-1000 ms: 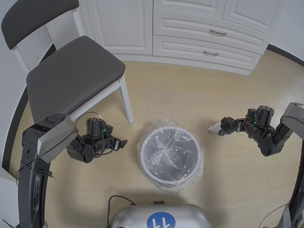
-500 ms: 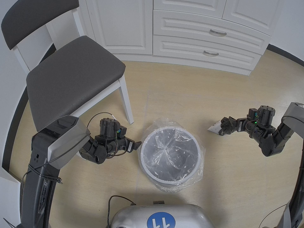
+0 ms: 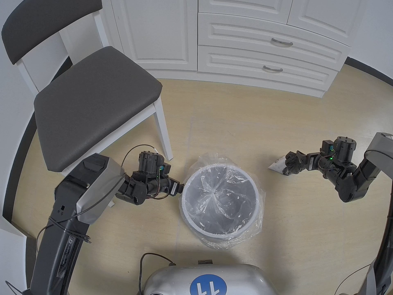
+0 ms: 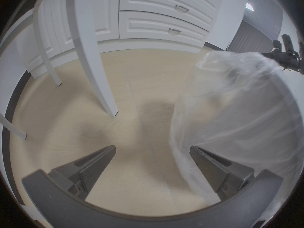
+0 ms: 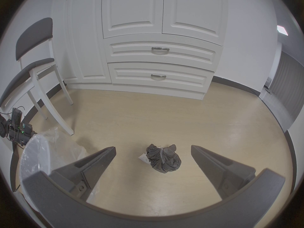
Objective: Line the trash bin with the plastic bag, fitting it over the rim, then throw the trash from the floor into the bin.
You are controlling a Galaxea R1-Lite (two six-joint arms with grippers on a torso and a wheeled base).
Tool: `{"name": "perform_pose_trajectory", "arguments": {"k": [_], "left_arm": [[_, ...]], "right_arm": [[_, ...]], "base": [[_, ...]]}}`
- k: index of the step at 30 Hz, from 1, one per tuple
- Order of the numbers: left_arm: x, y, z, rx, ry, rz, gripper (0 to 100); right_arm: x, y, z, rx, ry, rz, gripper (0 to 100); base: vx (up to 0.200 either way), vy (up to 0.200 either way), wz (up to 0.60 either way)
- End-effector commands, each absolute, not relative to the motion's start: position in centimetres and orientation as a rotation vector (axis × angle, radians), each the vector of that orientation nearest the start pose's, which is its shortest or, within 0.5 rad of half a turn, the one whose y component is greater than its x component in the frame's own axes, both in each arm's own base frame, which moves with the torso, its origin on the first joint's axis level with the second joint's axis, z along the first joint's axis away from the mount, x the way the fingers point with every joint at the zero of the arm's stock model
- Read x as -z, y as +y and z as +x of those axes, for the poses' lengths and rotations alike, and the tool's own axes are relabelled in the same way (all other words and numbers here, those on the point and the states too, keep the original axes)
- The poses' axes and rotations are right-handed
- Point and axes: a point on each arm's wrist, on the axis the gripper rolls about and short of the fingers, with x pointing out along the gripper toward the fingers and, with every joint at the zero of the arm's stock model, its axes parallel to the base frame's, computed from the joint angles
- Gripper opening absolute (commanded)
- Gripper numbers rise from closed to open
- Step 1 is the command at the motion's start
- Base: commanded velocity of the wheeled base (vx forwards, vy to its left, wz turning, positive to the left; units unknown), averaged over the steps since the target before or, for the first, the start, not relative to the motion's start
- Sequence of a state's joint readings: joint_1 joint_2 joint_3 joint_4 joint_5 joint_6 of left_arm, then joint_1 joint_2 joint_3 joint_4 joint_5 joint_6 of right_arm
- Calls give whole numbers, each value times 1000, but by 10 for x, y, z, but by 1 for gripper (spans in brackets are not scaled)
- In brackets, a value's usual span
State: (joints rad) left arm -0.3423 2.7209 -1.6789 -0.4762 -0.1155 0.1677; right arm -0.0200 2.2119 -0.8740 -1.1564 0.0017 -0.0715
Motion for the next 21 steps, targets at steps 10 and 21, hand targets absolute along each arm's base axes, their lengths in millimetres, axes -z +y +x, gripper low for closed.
{"name": "perform_pose_trajectory", "arguments": {"k": [10,21], "left_arm": [[17,-158,478,435,527,233,100],[-23,-122,376,424,444,228,100]], "right_arm": [[-79,-15,377,-28,138,-152,100],[-90,-34,301,-115,12,-260,100]], "base": [[0,0,0],[0,0,0]]}}
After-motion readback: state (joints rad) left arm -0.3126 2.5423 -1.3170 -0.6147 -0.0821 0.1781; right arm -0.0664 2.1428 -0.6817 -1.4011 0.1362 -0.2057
